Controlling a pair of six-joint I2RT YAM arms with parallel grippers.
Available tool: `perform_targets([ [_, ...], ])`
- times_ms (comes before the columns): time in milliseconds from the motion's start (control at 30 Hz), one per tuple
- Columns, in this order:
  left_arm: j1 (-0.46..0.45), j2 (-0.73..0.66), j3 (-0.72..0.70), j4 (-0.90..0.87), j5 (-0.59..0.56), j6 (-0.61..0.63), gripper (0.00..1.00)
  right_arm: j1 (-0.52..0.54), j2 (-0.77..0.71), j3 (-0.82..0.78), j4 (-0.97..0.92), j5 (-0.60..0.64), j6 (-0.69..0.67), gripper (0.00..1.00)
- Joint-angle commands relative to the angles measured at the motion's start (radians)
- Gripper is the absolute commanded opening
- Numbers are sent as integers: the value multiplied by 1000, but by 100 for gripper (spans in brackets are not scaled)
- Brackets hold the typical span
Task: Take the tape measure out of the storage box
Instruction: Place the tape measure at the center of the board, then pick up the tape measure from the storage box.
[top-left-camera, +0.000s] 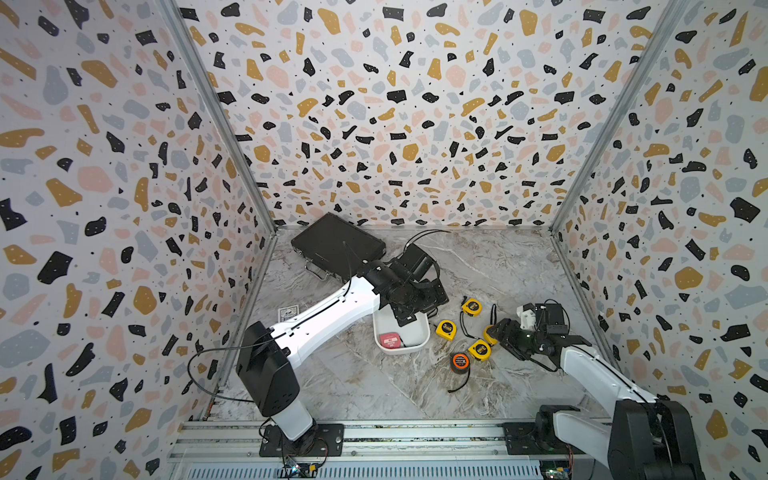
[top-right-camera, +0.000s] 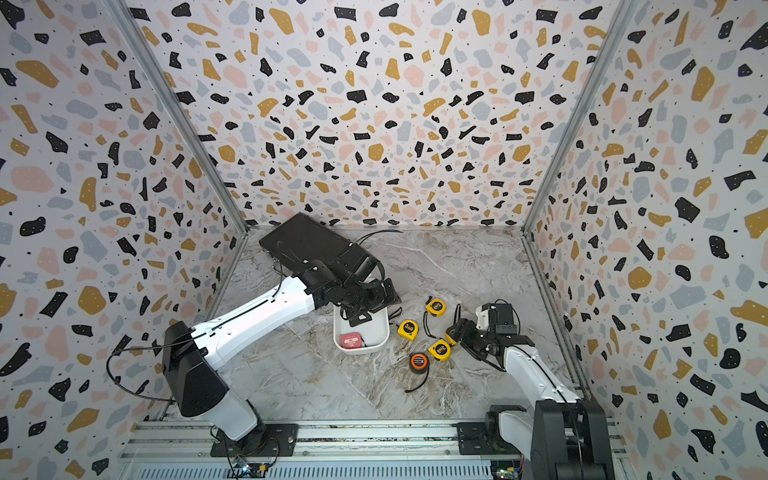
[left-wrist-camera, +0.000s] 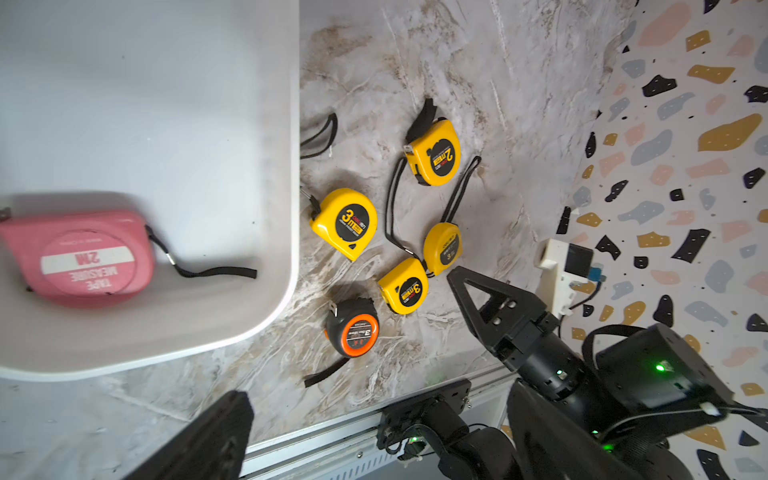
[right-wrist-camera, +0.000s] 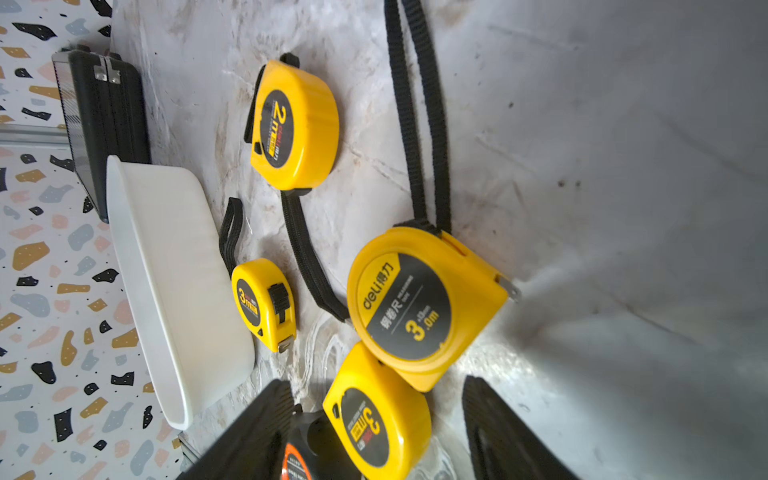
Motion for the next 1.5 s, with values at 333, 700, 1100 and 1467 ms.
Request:
perform_targets([
  [333,10,135,14,-211,-158,266,100,-3,-82,117,-186,-58,-58,80],
  [700,12,232,-5,-215,-259,372,99,18,-78,187,-267,-137,-87,86],
  [1100,23,300,-35,-195,-303,450,97,35,-30,222,-251,-161,-69,89],
  [1467,21,277,-117,-150,-313,345,97,40,-8,230,-245,-169,-66,90],
])
